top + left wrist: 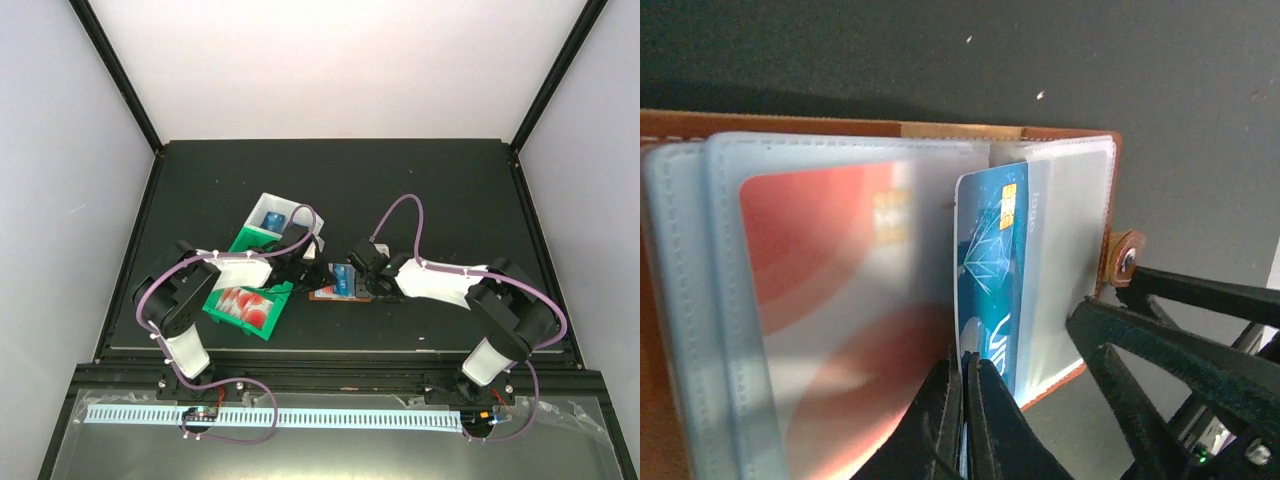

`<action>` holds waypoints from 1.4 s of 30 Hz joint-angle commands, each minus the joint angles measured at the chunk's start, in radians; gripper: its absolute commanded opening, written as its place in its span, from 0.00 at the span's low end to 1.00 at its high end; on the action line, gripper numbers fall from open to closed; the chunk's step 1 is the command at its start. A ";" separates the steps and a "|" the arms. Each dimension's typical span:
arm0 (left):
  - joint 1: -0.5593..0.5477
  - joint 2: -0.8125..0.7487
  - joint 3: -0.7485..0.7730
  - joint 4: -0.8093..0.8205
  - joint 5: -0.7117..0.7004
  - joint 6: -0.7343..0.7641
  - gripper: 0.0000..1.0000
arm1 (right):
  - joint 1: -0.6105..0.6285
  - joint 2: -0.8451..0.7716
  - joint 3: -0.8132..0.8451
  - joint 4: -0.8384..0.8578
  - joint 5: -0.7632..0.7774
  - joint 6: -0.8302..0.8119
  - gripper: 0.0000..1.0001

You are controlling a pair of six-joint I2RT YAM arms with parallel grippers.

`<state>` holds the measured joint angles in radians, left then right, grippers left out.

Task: Put the credit cards into the card holder
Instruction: Insert the credit card into the card holder.

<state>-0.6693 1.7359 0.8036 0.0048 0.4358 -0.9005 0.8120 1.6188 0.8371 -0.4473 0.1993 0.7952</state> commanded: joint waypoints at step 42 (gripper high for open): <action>-0.092 0.065 0.179 -0.196 0.022 0.240 0.45 | 0.000 -0.131 -0.115 0.103 -0.029 0.064 0.53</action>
<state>-0.7437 1.7935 0.9249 -0.1192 0.4534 -0.7258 0.8120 1.4593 0.7265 -0.3786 0.1913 0.8486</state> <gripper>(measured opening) 0.434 0.531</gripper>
